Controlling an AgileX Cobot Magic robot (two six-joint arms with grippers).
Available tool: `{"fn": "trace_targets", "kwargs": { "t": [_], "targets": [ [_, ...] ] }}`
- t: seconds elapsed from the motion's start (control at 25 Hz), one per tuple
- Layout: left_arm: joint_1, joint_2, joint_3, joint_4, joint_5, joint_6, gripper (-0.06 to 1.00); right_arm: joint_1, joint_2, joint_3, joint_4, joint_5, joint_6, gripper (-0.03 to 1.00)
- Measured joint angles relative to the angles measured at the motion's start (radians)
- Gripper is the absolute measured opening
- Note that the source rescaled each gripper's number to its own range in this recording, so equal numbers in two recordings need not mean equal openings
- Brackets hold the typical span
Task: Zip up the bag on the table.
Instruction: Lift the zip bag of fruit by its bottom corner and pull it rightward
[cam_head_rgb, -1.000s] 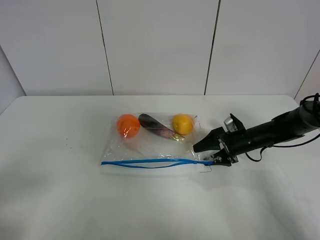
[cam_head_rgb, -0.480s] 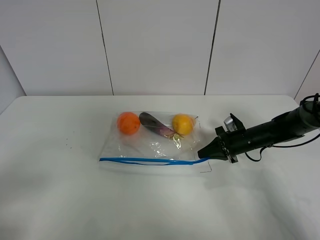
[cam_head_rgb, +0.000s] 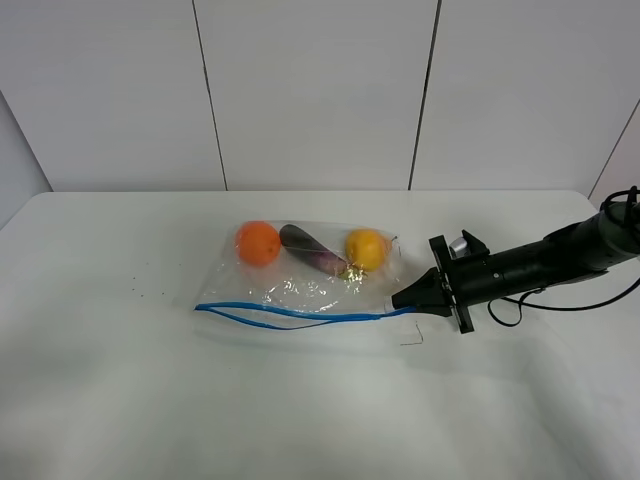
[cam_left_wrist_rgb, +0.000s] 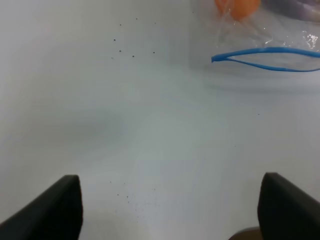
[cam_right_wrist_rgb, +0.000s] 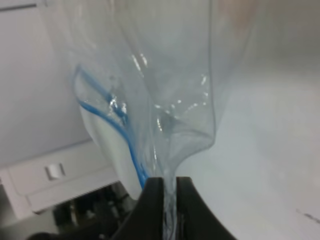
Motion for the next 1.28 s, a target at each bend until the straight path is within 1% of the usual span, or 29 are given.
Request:
{"fn": "trace_targets", "kwargs": {
  "t": [0.28,0.48,0.64,0.76,1.04,1.28],
  "targets": [
    [0.0,0.0,0.0,0.0,0.0,0.0,1.0,0.0,-0.009,-0.002,0.024,0.008,0.162,0.0],
    [0.0,0.0,0.0,0.0,0.0,0.0,1.0,0.024,-0.062,-0.001,0.036,-0.001,0.216,0.0],
    [0.0,0.0,0.0,0.0,0.0,0.0,1.0,0.077,-0.109,-0.001,0.069,-0.001,0.233,0.0],
    [0.0,0.0,0.0,0.0,0.0,0.0,1.0,0.098,-0.117,-0.001,0.088,-0.001,0.237,0.0],
    [0.0,0.0,0.0,0.0,0.0,0.0,1.0,0.099,-0.121,0.0,0.111,-0.001,0.237,0.0],
    [0.0,0.0,0.0,0.0,0.0,0.0,1.0,0.099,-0.184,0.0,0.12,-0.002,0.238,0.0]
  ]
}}
